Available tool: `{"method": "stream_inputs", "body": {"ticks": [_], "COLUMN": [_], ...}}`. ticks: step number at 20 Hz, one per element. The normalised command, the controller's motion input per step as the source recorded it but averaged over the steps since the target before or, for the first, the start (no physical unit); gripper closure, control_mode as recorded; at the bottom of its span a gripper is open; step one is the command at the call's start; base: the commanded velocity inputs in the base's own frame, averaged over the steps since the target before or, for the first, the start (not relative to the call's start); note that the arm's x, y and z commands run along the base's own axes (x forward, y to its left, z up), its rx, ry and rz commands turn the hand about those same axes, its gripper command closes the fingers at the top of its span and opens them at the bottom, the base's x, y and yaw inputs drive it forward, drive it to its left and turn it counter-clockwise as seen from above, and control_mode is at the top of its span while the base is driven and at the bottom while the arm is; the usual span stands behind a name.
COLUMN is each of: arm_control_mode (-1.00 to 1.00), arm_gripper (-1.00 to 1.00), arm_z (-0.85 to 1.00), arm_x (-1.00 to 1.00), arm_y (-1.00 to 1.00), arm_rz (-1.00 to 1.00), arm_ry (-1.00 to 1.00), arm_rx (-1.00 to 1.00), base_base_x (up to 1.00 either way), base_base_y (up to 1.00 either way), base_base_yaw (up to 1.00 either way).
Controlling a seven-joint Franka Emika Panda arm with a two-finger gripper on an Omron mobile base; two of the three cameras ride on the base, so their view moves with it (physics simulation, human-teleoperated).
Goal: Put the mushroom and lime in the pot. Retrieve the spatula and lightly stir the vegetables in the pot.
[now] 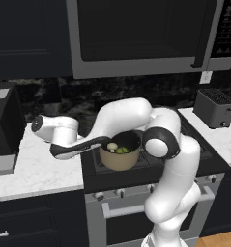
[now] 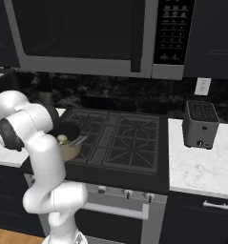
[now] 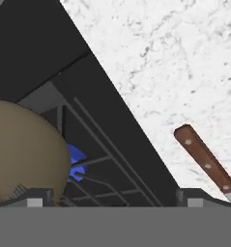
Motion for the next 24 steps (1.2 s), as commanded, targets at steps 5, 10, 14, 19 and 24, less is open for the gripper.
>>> {"method": "stream_inputs", "body": {"ticks": [5, 10, 14, 19, 24], "arm_control_mode": [-1.0, -1.0, -1.0, -1.0, -1.0], "arm_gripper": [-1.0, -1.0, -1.0, -1.0, -1.0], "arm_z": [-0.1, -0.12, -0.21, -0.05, -0.17], "arm_x": [0.08, 0.09, 0.26, 0.28, 0.09], "arm_y": [0.0, 0.02, 0.05, 0.32, 0.23], "arm_rz": [0.31, 0.17, 0.08, 0.08, 0.07], "arm_ry": [0.05, 0.0, 0.0, 0.0, 0.02], "arm_rx": [0.2, 0.06, 0.0, 0.0, 0.0], "base_base_x": [0.0, 0.0, 0.0, 0.0, 0.0], "base_base_y": [0.0, 0.0, 0.0, 0.0, 0.0], "base_base_yaw": [0.0, 0.0, 0.0, 0.0, 0.0]}}
